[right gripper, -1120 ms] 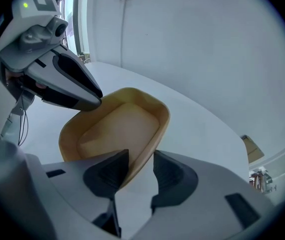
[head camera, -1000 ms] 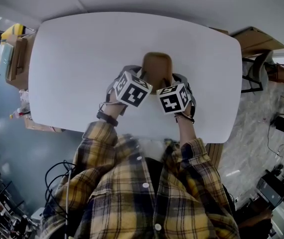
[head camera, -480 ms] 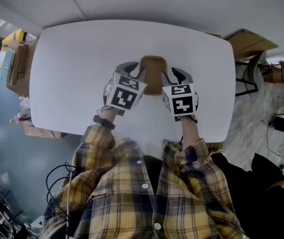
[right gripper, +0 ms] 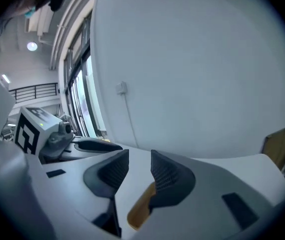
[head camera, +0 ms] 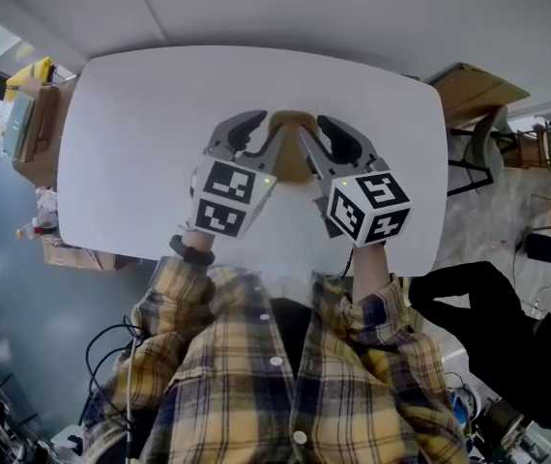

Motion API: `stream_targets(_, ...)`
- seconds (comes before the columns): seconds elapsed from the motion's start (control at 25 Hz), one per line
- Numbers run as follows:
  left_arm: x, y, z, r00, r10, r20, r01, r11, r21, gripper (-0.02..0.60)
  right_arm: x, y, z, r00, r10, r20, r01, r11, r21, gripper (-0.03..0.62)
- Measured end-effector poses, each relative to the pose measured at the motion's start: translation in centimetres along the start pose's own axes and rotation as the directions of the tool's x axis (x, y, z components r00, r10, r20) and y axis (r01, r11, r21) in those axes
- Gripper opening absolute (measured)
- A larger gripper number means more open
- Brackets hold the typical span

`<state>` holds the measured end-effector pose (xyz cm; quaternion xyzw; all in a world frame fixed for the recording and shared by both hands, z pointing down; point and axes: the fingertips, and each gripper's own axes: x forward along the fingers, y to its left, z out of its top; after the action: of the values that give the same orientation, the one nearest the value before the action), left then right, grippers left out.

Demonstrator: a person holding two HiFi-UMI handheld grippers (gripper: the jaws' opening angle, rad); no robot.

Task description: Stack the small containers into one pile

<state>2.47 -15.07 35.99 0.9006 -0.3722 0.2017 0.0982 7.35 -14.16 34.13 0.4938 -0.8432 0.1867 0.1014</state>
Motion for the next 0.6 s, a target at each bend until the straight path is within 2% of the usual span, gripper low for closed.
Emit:
stream_targets(0.12, -1.8, -0.4, 2.0, 0.995, 0.030, 0.091, -0.033, 0.999, 0.028, 0.097, -1.3, 1.4, 1.8, 0.996, 0.039, 0.080, -0.039, 0.999, 0.007, 0.122)
stream_targets(0.24, -3.4, -0.9, 3.3, 0.986, 0.029, 0.165, -0.030, 0.999, 0.009, 0.095, -2.4, 2.4, 2.9, 0.990, 0.055, 0.130, -0.053, 0.998, -0.012, 0.087)
stream_targets(0.4, -4.6, -1.3, 4.3, 0.976, 0.024, 0.217, -0.022, 1.000, -0.014, 0.054, -3.4, 3.4, 3.9, 0.981, 0.082, 0.175, -0.074, 0.996, -0.054, 0.035)
stream_targets(0.6, -5.7, -2.4, 5.2, 0.962, 0.001, 0.273, 0.001, 1.000, -0.007, 0.022, -4.2, 4.2, 4.0, 0.978, 0.100, 0.184, -0.082, 0.991, -0.103, 0.017)
